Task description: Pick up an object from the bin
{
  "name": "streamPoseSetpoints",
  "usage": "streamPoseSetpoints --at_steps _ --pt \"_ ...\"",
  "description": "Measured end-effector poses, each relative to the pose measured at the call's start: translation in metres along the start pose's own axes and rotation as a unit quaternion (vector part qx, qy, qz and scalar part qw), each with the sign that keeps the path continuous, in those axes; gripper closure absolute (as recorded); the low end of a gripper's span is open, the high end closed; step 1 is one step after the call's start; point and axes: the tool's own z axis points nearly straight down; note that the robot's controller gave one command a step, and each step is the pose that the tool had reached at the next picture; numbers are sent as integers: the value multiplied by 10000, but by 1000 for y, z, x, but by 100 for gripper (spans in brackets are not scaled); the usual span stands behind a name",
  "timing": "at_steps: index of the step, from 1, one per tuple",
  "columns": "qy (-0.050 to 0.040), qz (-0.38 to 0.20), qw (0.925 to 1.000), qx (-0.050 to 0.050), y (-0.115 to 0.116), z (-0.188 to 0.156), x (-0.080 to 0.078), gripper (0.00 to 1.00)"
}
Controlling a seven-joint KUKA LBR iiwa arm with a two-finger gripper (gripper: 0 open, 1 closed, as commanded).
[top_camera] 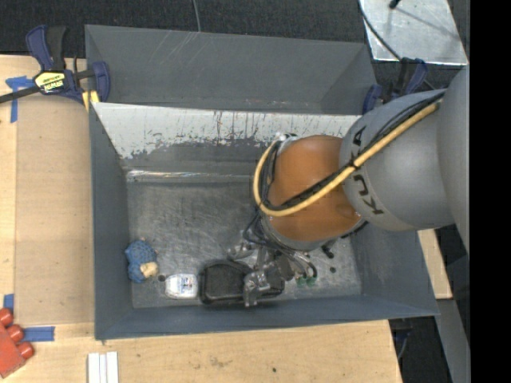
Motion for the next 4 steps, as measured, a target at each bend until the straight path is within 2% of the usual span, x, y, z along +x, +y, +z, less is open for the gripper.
streamPoseSetpoints --at_steps 1,2,3,4 --pt "-239 -355 9991 15 -47 -202 -22 100" --pt "-186 -356 9992 3 -46 -197 -21 0" --pt "-160 438 9989 -13 -73 -58 -75 0" --pt "-167 -34 9999 6 -144 18 -96 0"
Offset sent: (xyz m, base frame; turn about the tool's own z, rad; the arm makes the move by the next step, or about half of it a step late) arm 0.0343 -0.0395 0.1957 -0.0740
